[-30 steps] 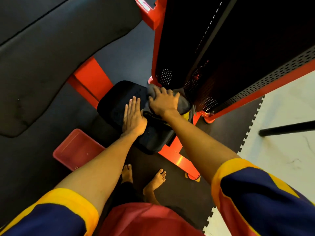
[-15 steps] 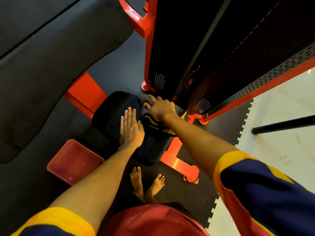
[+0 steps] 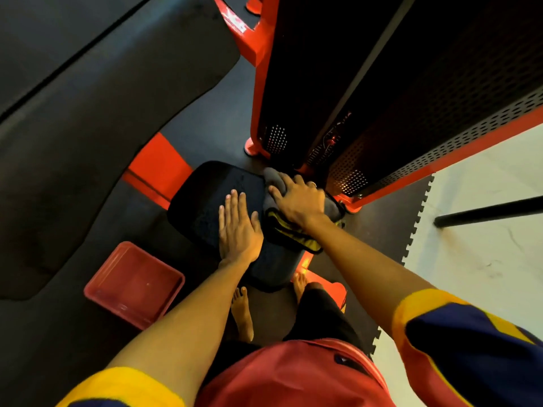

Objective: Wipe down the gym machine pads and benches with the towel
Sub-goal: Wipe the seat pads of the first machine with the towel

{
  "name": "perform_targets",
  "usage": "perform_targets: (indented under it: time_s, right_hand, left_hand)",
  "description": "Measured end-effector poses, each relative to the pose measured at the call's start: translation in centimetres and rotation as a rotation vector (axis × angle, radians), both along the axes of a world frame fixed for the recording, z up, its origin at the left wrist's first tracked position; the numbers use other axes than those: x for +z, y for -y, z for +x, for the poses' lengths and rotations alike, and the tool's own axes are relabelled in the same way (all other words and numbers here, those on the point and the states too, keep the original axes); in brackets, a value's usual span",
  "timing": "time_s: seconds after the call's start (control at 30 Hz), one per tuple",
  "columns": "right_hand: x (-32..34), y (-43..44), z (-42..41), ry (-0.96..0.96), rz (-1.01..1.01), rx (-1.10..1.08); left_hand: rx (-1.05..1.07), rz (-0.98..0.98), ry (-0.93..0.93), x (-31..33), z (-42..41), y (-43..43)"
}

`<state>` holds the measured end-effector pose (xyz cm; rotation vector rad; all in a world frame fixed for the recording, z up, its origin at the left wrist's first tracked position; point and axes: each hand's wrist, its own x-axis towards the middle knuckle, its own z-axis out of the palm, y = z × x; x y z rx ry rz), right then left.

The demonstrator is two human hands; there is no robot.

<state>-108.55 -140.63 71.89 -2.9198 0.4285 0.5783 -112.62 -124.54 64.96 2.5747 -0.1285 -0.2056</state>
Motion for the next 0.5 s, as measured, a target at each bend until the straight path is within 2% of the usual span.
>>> perform_targets:
  time_s: [0.23,0.33,0.5]
  right_hand:
    - [-1.5,-3.5,7.2,-0.115,0.092,0.078]
    - [-0.7,-2.1,4.7,-0.061,0.061,0.14]
    - [0.4,1.6,-0.9,0.026,-0.007,0.125]
  left_hand:
    - [0.032,-0.047,0.031,-0.2,0.2,0.0]
    - [0.025,-0.019,0.033,-0.2,0.0,-0.1]
    - [0.039,-0.005,0.023,-0.2,0.1,0.0]
